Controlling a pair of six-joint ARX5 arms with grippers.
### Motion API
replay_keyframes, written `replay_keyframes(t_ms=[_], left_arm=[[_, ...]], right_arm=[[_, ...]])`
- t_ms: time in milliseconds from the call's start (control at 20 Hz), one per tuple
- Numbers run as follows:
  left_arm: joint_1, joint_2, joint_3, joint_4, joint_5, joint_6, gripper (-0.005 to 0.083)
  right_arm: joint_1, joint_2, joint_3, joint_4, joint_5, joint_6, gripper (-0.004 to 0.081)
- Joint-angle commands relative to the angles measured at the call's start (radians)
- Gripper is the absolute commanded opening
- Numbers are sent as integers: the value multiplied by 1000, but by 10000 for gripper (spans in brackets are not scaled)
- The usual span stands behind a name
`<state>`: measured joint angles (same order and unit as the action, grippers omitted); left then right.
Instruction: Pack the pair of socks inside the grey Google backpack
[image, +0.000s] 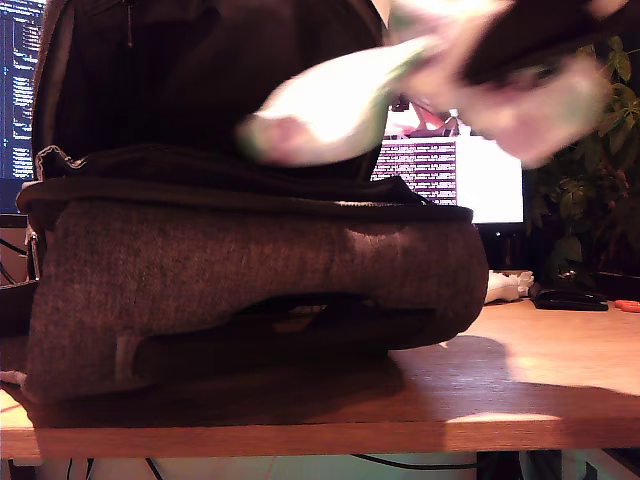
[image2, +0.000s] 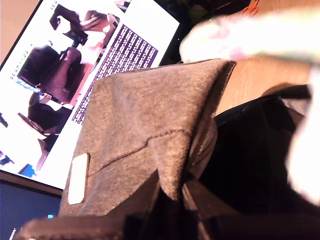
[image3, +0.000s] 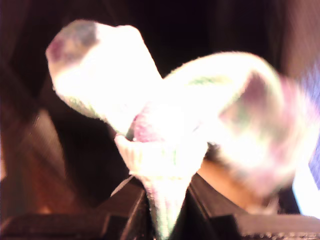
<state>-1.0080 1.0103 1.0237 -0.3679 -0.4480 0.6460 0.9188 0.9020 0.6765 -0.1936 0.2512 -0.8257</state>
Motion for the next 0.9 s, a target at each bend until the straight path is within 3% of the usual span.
replay_keyframes(t_ms=[0, 100, 350, 600, 850], left_arm=[[-8, -10, 43, 36, 15, 1, -21], [-8, -10, 43, 28, 15, 1, -21], [-8, -10, 43, 22, 15, 1, -21], [-8, -10, 44, -15, 22, 1, -21], [-8, -10, 46, -24, 22, 1, -21]], right_arm=[[6, 60, -11, 132, -23, -100, -13], [8, 159, -11, 245, -77, -145, -13], [9, 412, 7, 600, -88, -228, -13], [-32, 622, 147, 693, -100, -227, -13], [-86, 780, 318, 636, -184, -216, -13]])
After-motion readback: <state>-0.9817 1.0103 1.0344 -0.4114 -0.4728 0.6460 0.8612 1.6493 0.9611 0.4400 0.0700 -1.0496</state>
